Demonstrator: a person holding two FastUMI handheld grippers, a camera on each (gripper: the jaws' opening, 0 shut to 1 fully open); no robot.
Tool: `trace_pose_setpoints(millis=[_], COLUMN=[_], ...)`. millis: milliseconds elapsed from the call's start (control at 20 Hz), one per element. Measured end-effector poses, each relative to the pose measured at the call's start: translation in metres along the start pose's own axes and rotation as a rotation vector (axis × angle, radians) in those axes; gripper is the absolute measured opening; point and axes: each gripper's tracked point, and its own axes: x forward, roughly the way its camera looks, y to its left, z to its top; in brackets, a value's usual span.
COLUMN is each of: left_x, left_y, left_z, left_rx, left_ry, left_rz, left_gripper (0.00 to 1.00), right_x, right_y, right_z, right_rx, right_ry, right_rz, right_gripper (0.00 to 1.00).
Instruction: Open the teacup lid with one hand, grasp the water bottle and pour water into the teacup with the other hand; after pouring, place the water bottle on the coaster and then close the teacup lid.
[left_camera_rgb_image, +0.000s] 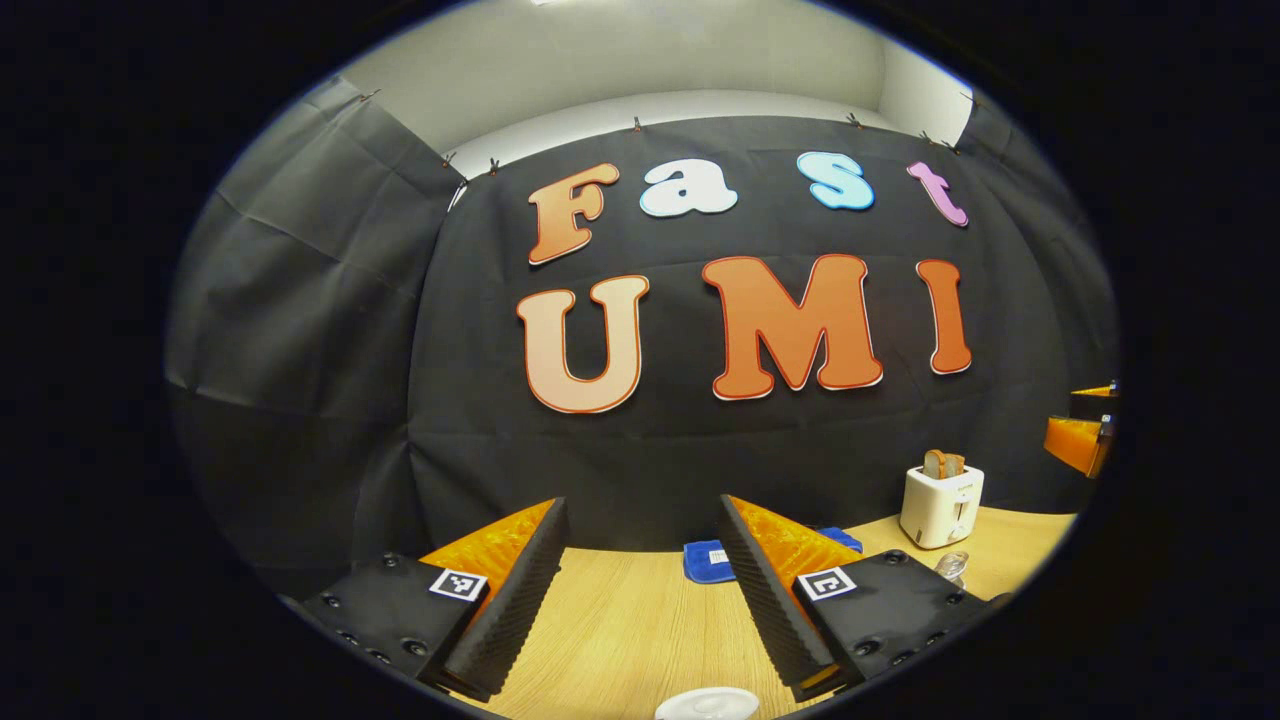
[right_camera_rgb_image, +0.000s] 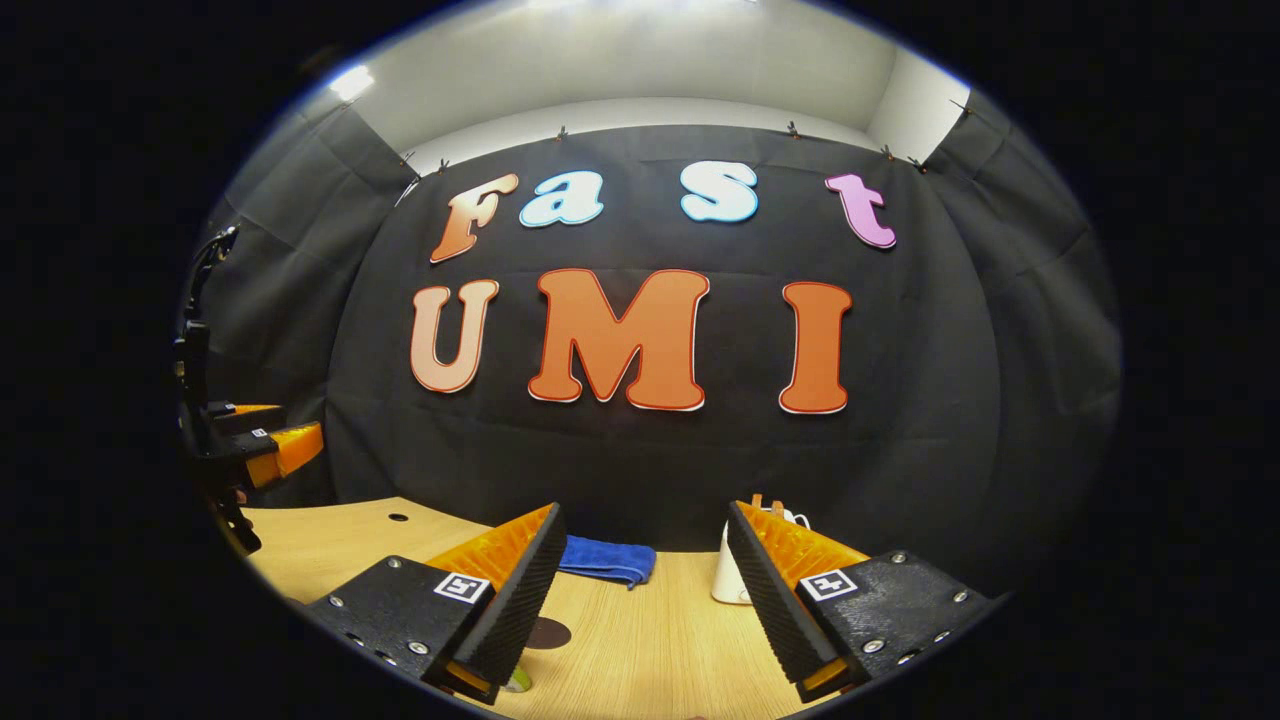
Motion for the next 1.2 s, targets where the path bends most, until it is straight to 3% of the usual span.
trace_pose_setpoints(millis=[500, 800, 1200], left_x=[-0.013, -0.026, -0.049], left_y=[-0.008, -0.029, -0.051], left_z=[-0.040, -0.097, -0.163], left_rx=[-0.052, -0.080, -0.016], left_ry=[0.100, 0.215, 0.369], left_rz=[-0.059, -0.146, -0.245], left_gripper=[0.96, 0.96, 0.97], right_x=[-0.004, -0.008, -0.015], right_y=[0.007, 0.027, 0.057], right_z=[-0.029, -0.067, -0.105], right_rx=[0.007, 0.050, 0.044], right_ry=[0.048, 0.119, 0.195], right_rz=[0.048, 0.121, 0.244], right_gripper=[0.97, 0.97, 1.00])
